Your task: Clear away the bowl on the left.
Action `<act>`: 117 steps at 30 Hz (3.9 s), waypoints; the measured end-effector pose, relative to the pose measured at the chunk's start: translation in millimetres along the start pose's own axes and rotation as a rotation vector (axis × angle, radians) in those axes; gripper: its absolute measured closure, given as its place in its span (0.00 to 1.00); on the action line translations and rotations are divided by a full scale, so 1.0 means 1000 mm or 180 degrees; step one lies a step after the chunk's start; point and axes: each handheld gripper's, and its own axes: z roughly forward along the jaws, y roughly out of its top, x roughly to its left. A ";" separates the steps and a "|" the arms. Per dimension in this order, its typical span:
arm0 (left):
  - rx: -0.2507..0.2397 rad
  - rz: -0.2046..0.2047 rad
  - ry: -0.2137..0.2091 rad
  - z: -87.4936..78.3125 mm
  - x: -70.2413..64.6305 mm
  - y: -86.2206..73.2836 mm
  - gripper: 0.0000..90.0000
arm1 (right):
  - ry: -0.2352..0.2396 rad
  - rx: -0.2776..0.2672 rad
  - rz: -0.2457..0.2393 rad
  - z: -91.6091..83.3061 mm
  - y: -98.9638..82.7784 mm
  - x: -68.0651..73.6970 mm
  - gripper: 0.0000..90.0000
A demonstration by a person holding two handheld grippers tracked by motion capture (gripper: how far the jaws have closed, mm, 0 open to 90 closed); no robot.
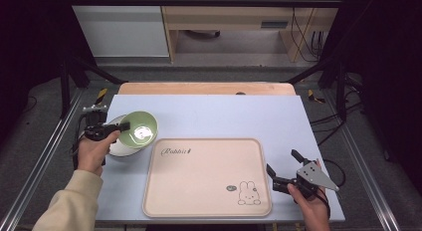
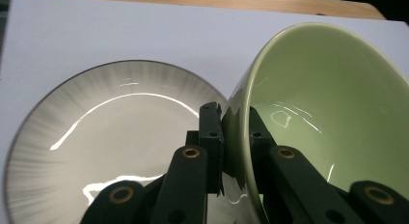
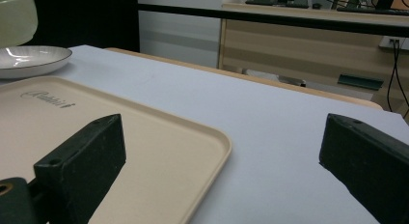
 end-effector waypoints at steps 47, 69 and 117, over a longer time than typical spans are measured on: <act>0.0388 0.0676 -0.0743 0.041 -0.114 -0.030 0.92 | -0.0053 -0.0161 -0.0154 -0.003 0.002 -0.001 0.03; 0.0591 0.0787 -0.0938 0.058 -0.136 -0.053 0.92 | -0.0046 -0.0151 -0.0208 -0.004 0.003 0.001 0.03; 0.0849 0.0807 -0.1046 0.079 -0.149 -0.076 0.91 | -0.0033 -0.0158 -0.0195 -0.004 0.003 0.002 0.03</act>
